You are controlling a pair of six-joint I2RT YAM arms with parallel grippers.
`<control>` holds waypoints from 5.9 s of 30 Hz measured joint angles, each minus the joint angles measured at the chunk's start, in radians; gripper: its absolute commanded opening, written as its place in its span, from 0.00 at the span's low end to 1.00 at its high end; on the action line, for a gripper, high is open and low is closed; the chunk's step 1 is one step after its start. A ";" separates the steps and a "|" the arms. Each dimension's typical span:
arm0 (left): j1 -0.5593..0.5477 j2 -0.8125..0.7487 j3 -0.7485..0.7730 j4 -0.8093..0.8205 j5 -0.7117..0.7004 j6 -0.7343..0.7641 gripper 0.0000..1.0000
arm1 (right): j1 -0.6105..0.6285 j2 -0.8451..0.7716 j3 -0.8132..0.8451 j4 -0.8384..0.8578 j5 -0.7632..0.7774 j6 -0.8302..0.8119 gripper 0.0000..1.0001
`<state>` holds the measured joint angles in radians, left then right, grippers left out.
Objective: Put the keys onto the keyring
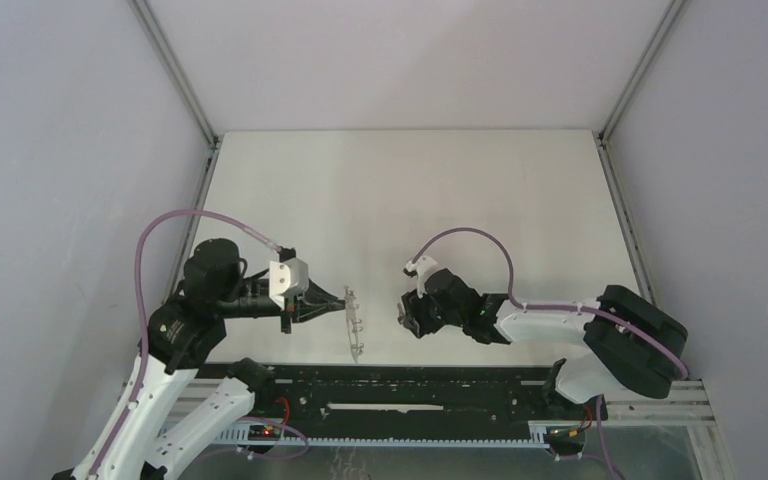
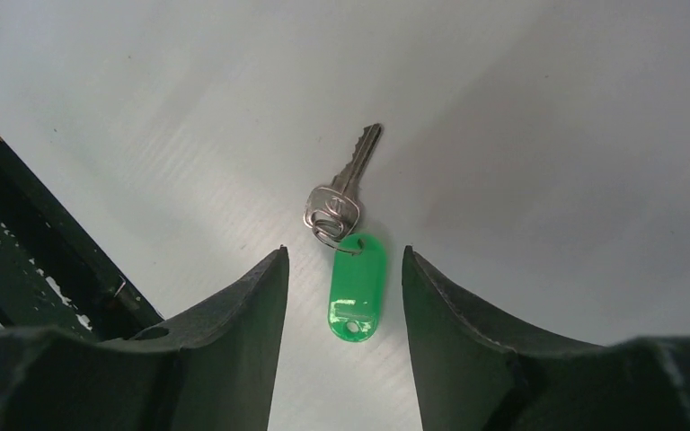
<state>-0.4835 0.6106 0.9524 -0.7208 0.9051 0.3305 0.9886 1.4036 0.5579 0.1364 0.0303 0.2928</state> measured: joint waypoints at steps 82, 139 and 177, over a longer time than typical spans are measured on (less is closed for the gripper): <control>0.000 -0.022 0.030 0.010 -0.004 -0.043 0.00 | 0.003 0.114 0.023 0.090 -0.080 -0.168 0.09; -0.113 0.081 0.006 0.066 0.225 0.222 0.00 | 0.217 -0.384 0.584 -0.496 -0.456 -0.900 0.00; -0.226 0.121 0.056 0.070 0.141 0.313 0.00 | 0.296 -0.355 0.652 -0.626 -0.394 -1.077 0.00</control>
<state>-0.7094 0.7319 1.0088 -0.6506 1.0462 0.6437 1.2846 1.0485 1.2098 -0.4896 -0.3641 -0.7837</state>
